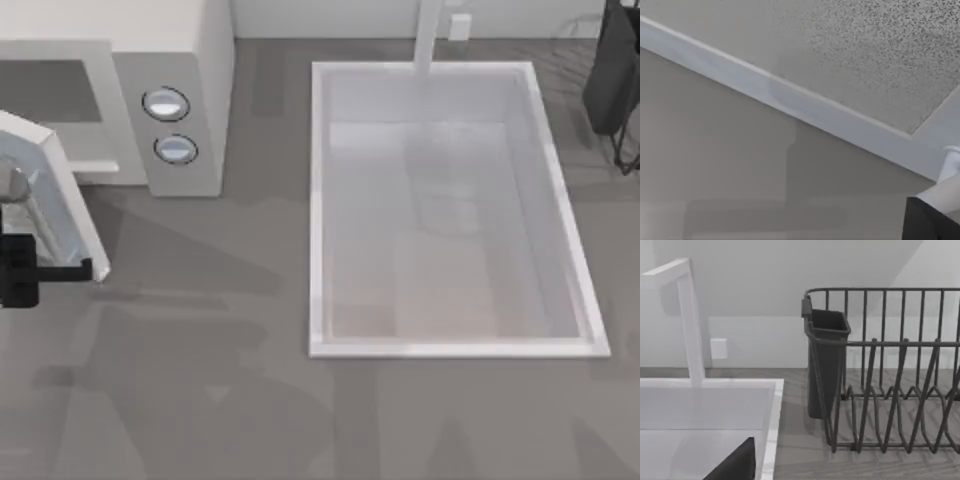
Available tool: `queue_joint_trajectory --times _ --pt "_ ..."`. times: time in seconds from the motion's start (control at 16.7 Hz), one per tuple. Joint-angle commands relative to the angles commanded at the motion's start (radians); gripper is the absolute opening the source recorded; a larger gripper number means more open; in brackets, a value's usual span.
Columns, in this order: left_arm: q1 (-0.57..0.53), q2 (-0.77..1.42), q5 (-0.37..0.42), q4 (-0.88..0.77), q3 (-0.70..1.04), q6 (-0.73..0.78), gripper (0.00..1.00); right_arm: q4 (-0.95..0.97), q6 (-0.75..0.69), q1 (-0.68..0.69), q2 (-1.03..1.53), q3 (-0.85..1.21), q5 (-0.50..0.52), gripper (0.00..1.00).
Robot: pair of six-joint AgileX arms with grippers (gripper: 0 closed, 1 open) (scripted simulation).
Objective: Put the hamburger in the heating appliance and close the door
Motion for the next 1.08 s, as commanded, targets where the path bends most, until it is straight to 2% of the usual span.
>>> queue_joint_trajectory --times 0.36,0.78,1.08 --pt "-0.005 0.215 -0.002 0.092 0.126 -0.001 0.0 0.0 0.0 0.0 0.0 0.0 0.0 1.0" --pt "-0.003 0.226 -0.002 0.095 0.134 -0.001 0.0 0.0 0.0 0.0 0.0 0.0 0.0 1.0" --pt "-0.004 0.293 -0.002 0.092 0.224 -0.001 0.0 0.0 0.0 0.0 0.0 0.0 0.0 1.0"
